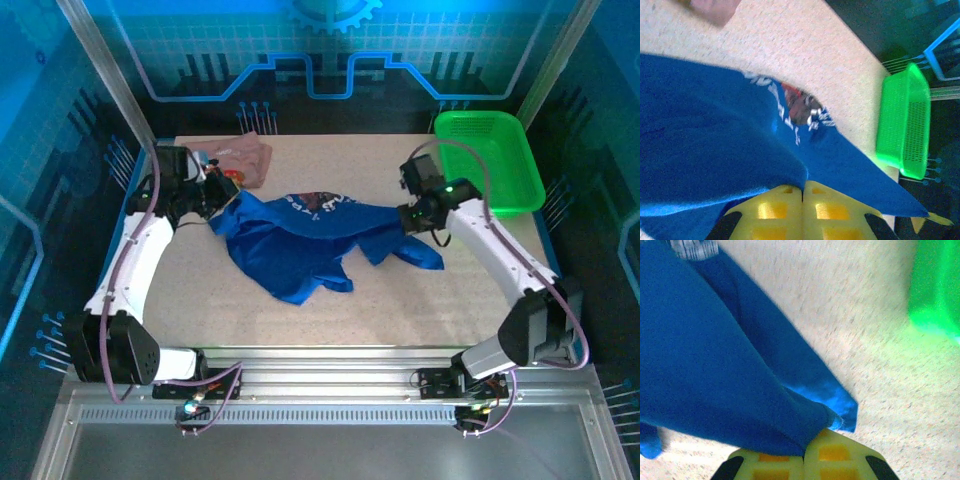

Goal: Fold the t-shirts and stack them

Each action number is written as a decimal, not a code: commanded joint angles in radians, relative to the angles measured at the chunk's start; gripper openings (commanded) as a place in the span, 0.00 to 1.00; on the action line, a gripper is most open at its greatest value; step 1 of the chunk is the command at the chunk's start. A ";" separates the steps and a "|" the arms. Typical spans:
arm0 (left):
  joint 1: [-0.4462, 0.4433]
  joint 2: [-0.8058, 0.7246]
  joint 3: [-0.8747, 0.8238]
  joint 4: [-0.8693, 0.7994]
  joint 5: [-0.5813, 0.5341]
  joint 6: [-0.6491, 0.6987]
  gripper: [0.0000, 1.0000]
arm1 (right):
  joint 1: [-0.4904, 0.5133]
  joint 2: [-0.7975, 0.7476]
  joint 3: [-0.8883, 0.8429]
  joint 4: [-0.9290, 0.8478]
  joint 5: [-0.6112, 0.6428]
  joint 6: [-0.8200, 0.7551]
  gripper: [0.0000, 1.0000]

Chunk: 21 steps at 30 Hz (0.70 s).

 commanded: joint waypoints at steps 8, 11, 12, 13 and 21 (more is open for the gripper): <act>0.054 0.053 0.470 0.006 0.043 0.057 0.00 | -0.201 -0.074 0.443 0.012 -0.184 -0.019 0.00; 0.074 0.088 0.657 -0.016 0.049 0.061 0.00 | -0.265 -0.047 0.611 0.013 -0.253 -0.006 0.00; 0.078 0.102 0.729 -0.034 0.047 0.067 0.00 | -0.285 -0.034 0.675 0.004 -0.274 -0.001 0.00; 0.081 0.115 0.785 -0.049 0.047 0.073 0.00 | -0.299 -0.021 0.726 -0.005 -0.296 0.002 0.00; 0.086 0.042 0.919 -0.044 0.020 0.152 0.00 | -0.410 -0.111 0.847 0.000 -0.455 0.052 0.00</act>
